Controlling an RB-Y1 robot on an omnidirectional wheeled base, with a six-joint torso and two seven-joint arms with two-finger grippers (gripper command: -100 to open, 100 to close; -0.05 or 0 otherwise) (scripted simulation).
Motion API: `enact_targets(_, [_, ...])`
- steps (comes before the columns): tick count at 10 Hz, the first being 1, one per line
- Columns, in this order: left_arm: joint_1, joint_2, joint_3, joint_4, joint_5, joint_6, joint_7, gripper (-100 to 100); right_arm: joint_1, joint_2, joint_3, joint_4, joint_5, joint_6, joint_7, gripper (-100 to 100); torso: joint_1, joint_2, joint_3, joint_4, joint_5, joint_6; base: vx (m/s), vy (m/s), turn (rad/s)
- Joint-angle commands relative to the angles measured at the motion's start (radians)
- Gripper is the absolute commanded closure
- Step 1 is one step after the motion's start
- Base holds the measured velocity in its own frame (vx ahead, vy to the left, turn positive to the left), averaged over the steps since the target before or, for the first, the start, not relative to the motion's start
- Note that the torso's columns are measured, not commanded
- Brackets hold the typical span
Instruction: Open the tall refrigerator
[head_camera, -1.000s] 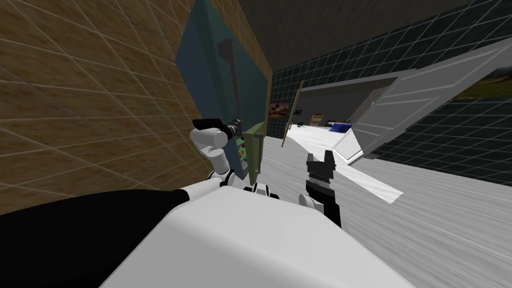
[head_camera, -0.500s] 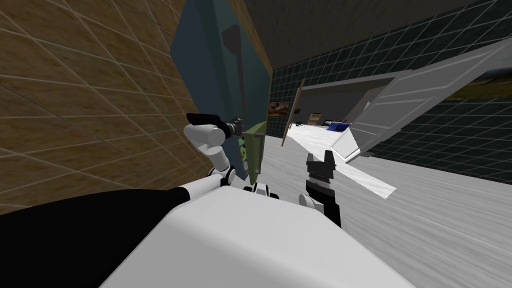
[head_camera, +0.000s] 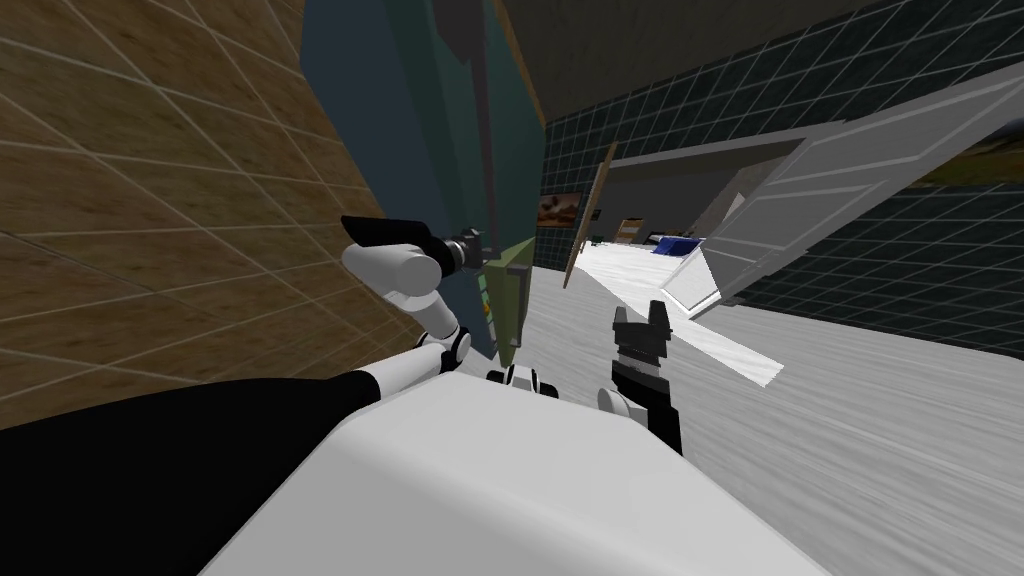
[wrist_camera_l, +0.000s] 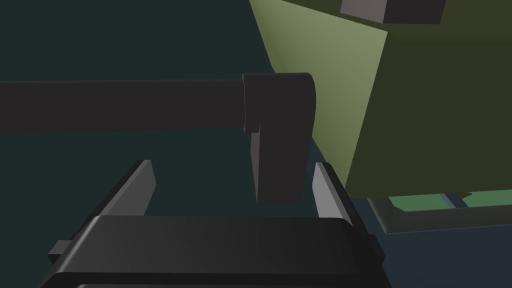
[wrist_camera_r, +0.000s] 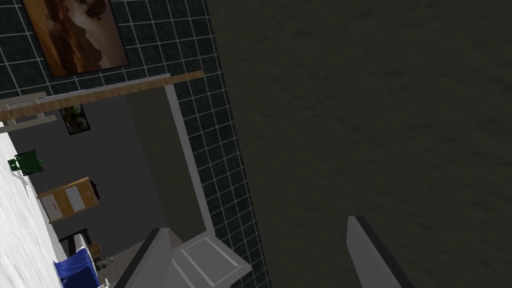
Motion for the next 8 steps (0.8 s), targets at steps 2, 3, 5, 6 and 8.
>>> enact_targets(2, [0.003, 0.000, 0.000, 0.009, 0.000, -0.005, -0.001, 100, 0.000, 0.000, 0.000, 0.000, 0.000, 0.000, 0.000, 0, 0.001, 0.000, -0.001, 0.004, -0.002, 0.001, 0.024, -0.014, 0.019])
enact_targets(3, [0.008, 0.010, 0.005, 0.004, -0.015, 0.010, 0.002, 100, 0.000, 0.000, 0.000, 0.000, 0.000, 0.000, 0.000, 0, 0.001, 0.000, -0.003, 0.007, -0.003, 0.001, -0.025, -0.130, 0.099])
enact_targets(5, [0.008, 0.021, 0.012, -0.003, -0.031, 0.020, 0.005, 100, 0.000, 0.001, 0.000, 0.000, 0.000, 0.000, 0.000, 0, -0.013, 0.002, -0.002, 0.010, -0.008, 0.002, 0.042, -0.295, 0.127])
enact_targets(6, [0.008, 0.032, 0.018, -0.010, -0.047, 0.030, 0.008, 100, 0.000, 0.001, 0.000, 0.000, 0.000, 0.000, 0.000, 0, -0.013, 0.001, -0.003, 0.009, -0.010, 0.007, 0.010, -0.323, 0.051])
enact_targets(8, [0.007, 0.044, 0.025, -0.017, -0.063, 0.039, 0.011, 100, 0.000, 0.001, 0.001, 0.000, 0.000, 0.000, 0.000, 0, -0.011, -0.004, -0.006, 0.007, -0.009, 0.006, 0.050, -0.318, 0.073])
